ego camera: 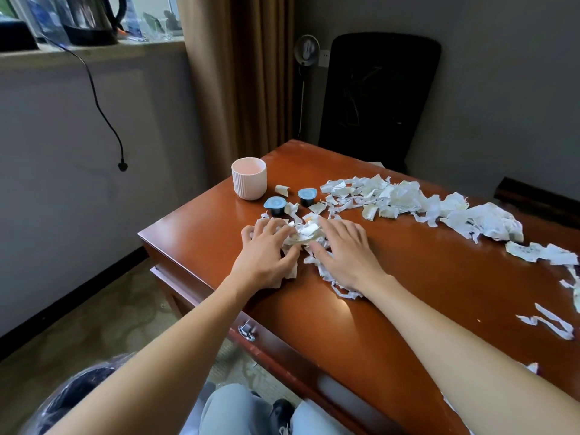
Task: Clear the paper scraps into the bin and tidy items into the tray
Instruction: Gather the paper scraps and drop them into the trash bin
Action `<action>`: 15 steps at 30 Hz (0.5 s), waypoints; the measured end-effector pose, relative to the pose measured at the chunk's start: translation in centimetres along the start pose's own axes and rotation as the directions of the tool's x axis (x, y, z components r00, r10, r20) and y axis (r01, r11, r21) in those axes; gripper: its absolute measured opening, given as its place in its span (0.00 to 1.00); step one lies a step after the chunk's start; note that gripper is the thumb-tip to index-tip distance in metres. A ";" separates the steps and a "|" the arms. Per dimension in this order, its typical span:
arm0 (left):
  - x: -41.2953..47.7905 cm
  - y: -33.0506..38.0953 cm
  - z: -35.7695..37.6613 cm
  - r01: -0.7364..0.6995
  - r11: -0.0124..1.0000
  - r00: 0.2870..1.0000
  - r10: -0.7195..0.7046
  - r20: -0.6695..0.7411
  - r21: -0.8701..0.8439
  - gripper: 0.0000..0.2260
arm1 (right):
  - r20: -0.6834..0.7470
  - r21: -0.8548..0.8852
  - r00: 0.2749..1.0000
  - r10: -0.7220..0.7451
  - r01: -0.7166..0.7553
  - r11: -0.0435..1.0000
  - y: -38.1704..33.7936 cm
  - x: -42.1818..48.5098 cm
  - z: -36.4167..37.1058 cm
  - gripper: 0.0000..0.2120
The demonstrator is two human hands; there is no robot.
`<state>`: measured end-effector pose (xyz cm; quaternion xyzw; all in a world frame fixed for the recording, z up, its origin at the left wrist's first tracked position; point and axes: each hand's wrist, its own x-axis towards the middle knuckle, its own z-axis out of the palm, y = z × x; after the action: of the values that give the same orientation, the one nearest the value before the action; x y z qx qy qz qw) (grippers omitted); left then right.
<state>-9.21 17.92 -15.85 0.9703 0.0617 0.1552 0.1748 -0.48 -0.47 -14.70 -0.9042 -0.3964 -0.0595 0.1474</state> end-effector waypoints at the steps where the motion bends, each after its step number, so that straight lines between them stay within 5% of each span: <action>1: 0.0 0.0 0.0 0.006 1.000 1.000 -0.006 -0.007 0.004 0.21 | -0.027 -0.016 1.000 0.001 -0.001 1.000 0.0 0.4 0.0 0.28; 8: -0.3 0.2 0.0 0.007 1.000 1.000 -0.007 -0.017 0.013 0.24 | -0.064 0.021 0.998 -0.015 0.016 1.000 0.5 1.4 -0.8 0.25; 15: 0.1 0.0 0.2 -0.011 1.000 0.998 0.010 0.064 0.018 0.23 | 0.191 0.118 0.979 -0.064 0.041 0.992 0.4 -1.2 -0.8 0.32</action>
<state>-9.02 17.84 -16.03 0.9767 0.0524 0.1246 0.1667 -1.03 -1.84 -14.33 -0.8851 -0.4353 0.0481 0.1575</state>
